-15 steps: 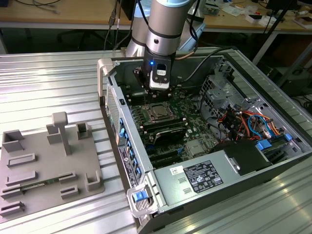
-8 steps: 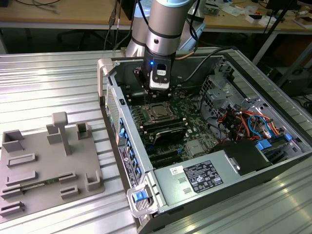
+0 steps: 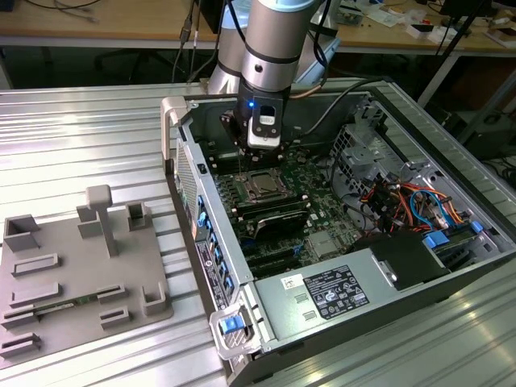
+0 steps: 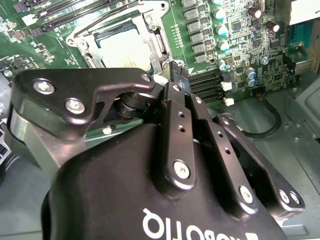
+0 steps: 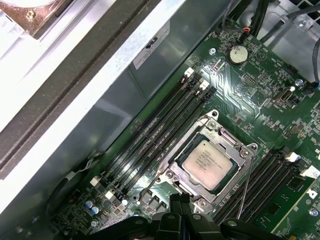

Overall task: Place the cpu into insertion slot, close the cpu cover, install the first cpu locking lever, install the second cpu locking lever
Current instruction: 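Install the first cpu locking lever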

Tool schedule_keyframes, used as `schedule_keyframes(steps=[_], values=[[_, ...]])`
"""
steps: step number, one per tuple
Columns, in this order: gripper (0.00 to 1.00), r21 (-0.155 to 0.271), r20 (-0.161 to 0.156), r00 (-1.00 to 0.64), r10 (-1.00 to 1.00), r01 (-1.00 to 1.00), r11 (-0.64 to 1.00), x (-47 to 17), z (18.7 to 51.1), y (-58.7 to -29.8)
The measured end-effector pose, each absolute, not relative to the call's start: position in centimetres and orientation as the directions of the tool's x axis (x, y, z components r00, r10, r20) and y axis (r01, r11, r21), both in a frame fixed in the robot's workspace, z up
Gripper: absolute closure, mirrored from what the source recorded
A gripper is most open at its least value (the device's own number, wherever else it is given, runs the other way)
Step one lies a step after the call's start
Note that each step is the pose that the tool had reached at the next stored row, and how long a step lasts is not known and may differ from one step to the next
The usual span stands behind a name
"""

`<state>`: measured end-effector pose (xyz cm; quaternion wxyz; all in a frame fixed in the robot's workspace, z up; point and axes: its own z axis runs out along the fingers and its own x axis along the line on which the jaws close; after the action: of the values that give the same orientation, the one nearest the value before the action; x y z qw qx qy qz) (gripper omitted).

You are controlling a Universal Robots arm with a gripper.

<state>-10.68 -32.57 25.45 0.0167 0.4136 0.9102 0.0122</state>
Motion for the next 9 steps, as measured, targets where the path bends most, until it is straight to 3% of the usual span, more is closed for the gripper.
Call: schedule_keyframes(steps=[9], values=[[0.89,0.036,-0.02,-0.732,0.681,0.681,0.732,-10.68,26.0,-32.57]])
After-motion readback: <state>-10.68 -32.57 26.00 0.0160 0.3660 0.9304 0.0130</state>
